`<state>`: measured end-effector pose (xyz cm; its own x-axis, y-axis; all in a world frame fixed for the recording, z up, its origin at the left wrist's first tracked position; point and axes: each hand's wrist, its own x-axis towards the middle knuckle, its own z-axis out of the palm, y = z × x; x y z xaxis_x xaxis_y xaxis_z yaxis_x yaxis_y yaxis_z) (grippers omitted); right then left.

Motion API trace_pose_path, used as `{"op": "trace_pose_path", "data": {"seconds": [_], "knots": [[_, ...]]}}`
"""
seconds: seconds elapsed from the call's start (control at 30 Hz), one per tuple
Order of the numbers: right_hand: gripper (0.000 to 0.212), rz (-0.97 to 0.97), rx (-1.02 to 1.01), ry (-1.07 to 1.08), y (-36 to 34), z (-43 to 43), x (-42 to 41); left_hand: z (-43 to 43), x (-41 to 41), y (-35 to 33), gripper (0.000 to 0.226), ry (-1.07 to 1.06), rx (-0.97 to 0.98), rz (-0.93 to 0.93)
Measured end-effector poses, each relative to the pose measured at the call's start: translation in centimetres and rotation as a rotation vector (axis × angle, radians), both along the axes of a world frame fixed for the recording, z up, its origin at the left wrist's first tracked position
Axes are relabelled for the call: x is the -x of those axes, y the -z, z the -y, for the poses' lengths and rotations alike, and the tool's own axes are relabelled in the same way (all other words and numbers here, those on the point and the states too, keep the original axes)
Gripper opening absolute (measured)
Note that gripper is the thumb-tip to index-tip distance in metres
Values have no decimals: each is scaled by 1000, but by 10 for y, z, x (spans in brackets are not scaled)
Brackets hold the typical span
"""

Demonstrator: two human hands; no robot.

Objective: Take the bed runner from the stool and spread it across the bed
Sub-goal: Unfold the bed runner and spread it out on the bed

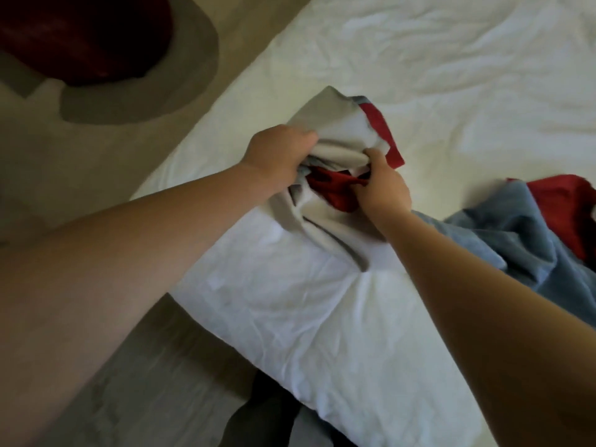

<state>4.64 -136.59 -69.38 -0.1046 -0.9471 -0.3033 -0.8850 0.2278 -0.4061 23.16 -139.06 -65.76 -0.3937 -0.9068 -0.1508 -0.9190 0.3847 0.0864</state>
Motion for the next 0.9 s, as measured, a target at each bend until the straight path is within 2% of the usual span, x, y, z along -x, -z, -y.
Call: {"op": "trace_pose_path", "data": {"seconds": [0.07,0.17,0.27,0.4,0.53,0.63,0.77,0.83,0.9], "knots": [[30,10,73,-11,-3,10,-23,-1,-25,3,27,-35,15,13],[29,44,102,-11,-8,21,-59,-5,-64,8,31,-111,32,16],[40,42,154,-154,-10,28,-94,-9,-97,8,33,-209,43,14],[57,151,154,-400,-16,28,-136,-19,-130,9,38,-351,34,42],[66,68,162,-524,-28,12,-143,-31,-126,7,45,-290,135,61],[63,-8,213,-443,-29,-10,-112,-37,-98,3,43,-176,229,28],[53,-295,255,-260,-20,-33,-53,-42,-44,0,41,-44,262,-44],[36,-363,139,-209,-20,-40,-18,-46,-17,-1,39,5,248,-56],[31,-345,-24,-182,-21,-49,15,-50,10,-2,38,66,212,-49]]}}
